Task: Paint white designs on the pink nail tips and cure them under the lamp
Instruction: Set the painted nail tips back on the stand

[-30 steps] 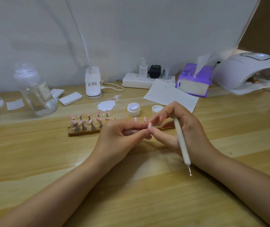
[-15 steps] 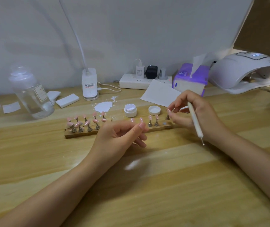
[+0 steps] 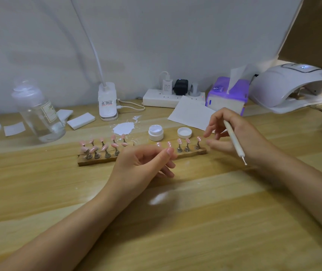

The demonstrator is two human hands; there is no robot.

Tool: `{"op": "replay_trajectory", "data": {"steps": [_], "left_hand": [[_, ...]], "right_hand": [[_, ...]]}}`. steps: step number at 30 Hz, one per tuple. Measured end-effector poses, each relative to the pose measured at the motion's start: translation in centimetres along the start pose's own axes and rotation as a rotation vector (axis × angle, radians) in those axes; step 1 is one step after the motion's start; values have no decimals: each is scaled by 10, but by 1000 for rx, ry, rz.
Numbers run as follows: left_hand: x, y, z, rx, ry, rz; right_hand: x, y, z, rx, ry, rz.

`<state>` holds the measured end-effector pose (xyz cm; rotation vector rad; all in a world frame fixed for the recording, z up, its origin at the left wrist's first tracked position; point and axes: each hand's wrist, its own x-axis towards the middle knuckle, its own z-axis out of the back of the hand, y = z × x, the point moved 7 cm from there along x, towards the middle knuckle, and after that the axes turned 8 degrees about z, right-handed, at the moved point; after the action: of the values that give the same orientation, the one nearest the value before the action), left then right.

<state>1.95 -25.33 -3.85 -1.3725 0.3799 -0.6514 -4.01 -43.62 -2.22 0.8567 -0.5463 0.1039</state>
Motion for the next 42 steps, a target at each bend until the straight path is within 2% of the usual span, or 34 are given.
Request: {"op": "replay_trajectory", "data": {"steps": [4,7,13,21,27,33,42], "left_hand": [[-2,-6,5,6,-50,-56],[-3,-9,7,22,-69,-96],[-3,-9,9,27,-94,-109],[-3,-8,9,-7,-92,-68],[-2,-7,8,-37,-71,-49],[-3,-6,6,-28,-55,-40],[-7,-13,3,70,-9,-149]], "right_hand": [[-1,-8,6,-480,148,-10],[-2,-15,3,-612,208,-63],[1,-13,-8,-941,320,37],[0,-7,-8,-957,373,52],[6,-1,-10,-705,328,-22],[1,-1,-20,-672,310,-25],[12,44,10,-702,220,226]]}}
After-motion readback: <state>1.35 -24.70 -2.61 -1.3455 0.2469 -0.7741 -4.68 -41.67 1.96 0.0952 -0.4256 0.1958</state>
